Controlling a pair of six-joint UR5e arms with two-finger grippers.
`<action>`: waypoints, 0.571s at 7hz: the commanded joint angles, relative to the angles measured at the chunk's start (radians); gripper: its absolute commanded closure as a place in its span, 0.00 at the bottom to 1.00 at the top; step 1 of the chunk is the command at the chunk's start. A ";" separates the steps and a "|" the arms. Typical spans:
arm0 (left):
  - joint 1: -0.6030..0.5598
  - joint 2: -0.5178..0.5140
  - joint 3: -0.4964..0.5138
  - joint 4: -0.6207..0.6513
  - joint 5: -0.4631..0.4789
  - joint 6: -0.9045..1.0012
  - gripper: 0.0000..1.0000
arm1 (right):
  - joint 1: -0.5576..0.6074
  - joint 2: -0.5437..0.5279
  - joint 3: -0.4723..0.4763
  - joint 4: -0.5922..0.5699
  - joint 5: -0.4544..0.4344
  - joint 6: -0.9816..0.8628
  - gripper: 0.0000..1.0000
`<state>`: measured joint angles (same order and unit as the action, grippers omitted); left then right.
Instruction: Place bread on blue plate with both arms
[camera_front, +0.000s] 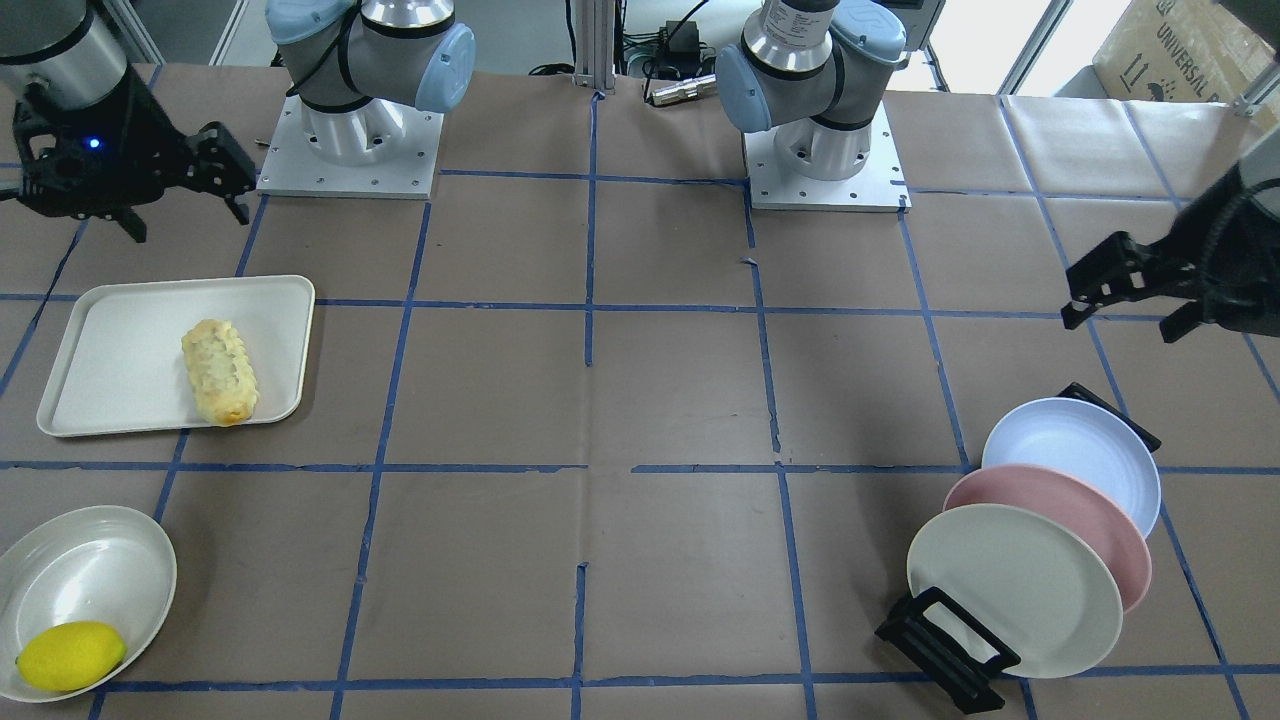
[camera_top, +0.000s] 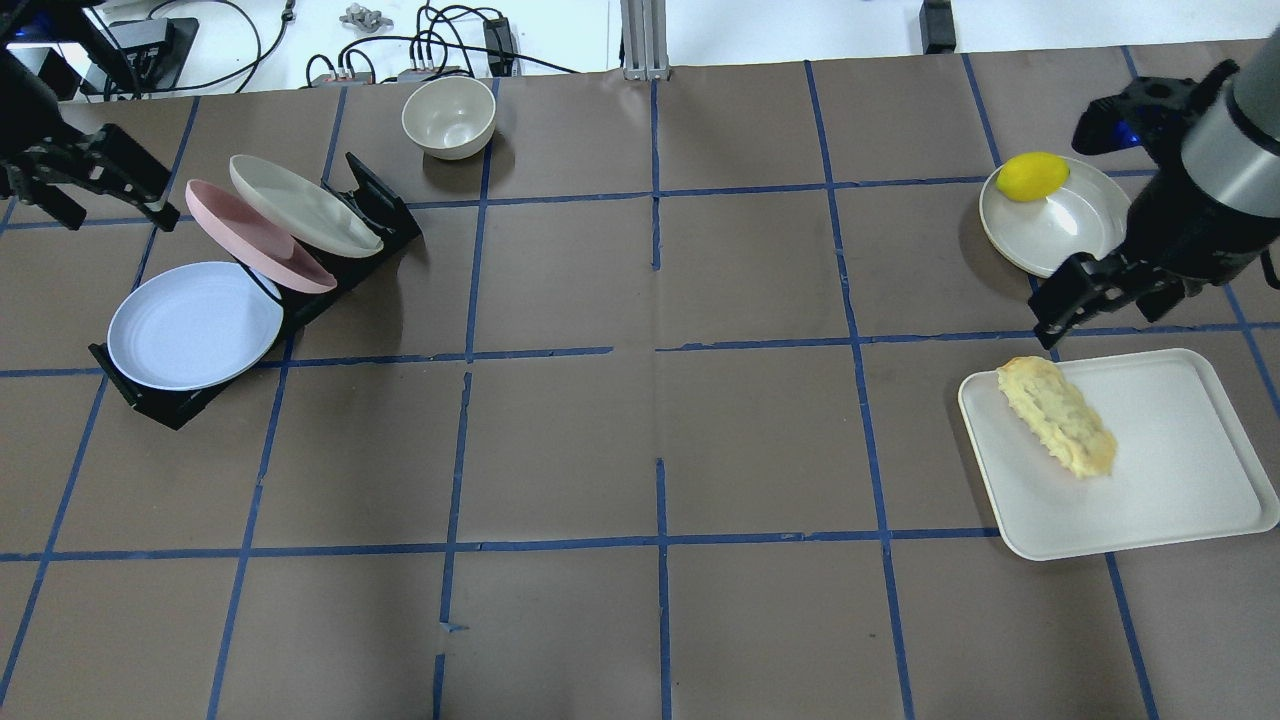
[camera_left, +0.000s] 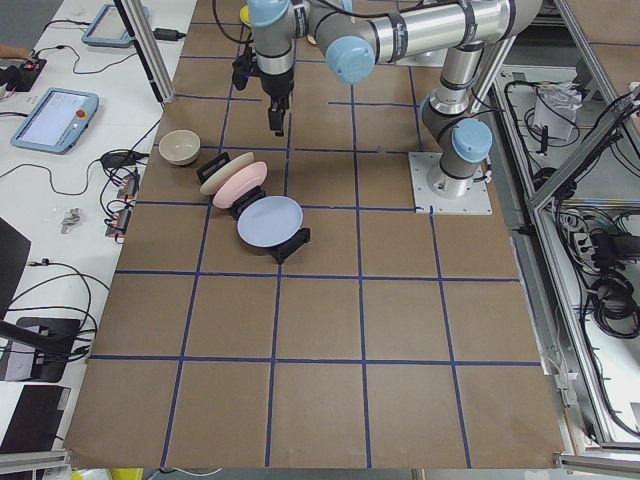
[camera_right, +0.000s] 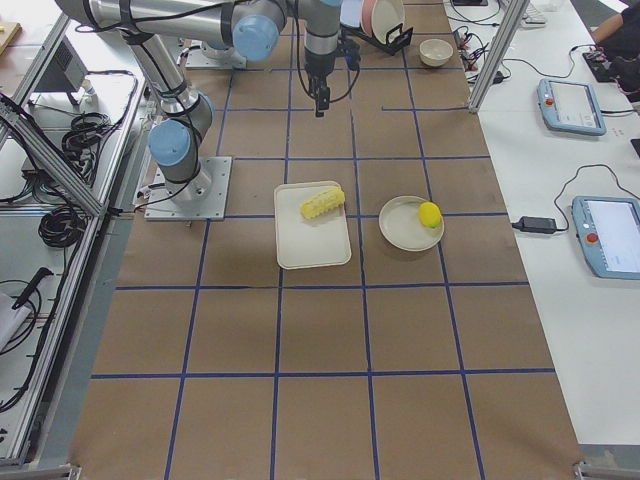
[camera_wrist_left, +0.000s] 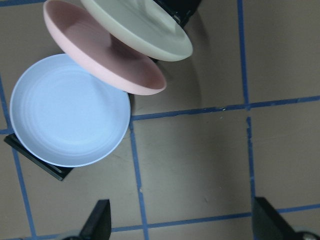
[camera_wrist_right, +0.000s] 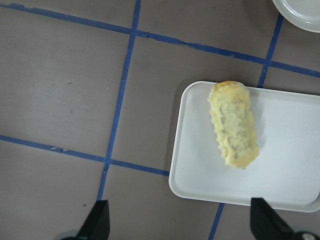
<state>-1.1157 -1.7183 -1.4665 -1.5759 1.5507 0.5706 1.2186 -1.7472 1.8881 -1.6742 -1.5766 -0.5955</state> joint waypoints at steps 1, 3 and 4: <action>0.143 -0.151 0.027 0.086 -0.003 0.188 0.00 | -0.157 0.041 0.225 -0.341 0.006 -0.191 0.00; 0.160 -0.307 0.124 0.097 -0.036 0.235 0.00 | -0.157 0.250 0.243 -0.514 0.009 -0.245 0.00; 0.165 -0.389 0.159 0.120 -0.031 0.267 0.00 | -0.157 0.358 0.221 -0.603 0.029 -0.309 0.00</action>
<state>-0.9594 -2.0079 -1.3565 -1.4769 1.5259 0.8008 1.0638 -1.5191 2.1216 -2.1688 -1.5631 -0.8367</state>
